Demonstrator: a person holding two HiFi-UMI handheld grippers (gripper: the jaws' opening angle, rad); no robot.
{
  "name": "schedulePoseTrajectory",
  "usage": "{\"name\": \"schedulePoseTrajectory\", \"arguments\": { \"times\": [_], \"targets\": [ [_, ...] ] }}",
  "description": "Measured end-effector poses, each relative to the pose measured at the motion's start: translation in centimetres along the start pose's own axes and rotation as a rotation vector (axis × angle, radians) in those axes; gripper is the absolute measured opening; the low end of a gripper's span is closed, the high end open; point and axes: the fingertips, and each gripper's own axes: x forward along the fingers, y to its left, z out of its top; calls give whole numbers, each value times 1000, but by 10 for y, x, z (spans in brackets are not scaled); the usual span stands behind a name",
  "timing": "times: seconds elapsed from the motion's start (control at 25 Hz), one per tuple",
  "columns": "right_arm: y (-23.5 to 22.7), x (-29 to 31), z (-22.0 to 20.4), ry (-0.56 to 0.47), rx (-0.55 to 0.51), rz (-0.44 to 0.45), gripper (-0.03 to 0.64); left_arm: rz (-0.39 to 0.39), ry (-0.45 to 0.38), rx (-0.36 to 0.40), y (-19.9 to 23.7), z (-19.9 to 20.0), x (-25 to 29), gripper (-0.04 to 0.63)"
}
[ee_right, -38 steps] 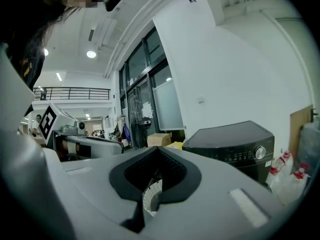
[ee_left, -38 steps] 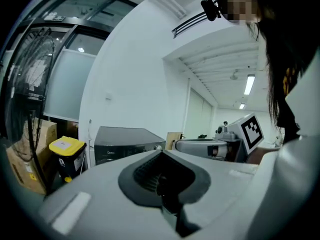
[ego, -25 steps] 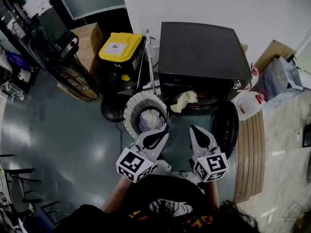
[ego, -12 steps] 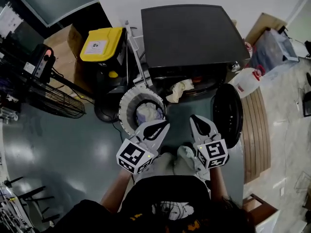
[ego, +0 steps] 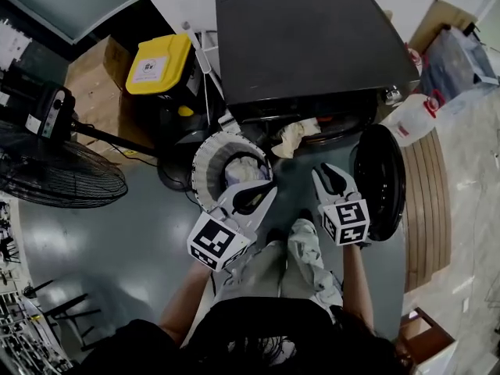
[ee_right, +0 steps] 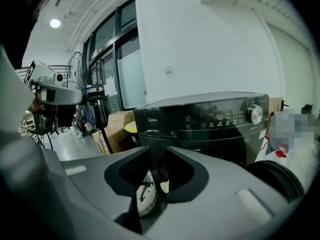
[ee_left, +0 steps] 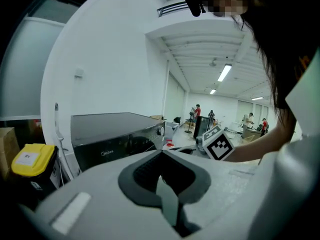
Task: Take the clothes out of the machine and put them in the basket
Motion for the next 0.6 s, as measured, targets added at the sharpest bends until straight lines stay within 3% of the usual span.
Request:
{"name": "schedulePoseTrajectory", "arguments": {
  "times": [0.24,0.6],
  "targets": [
    [-30,56,-44,47,35,2,152,1,53,96,22,-24,38,0],
    [-55,132,-113,109,118,15,230,15,125,87,57,-77,80,0]
  ]
}}
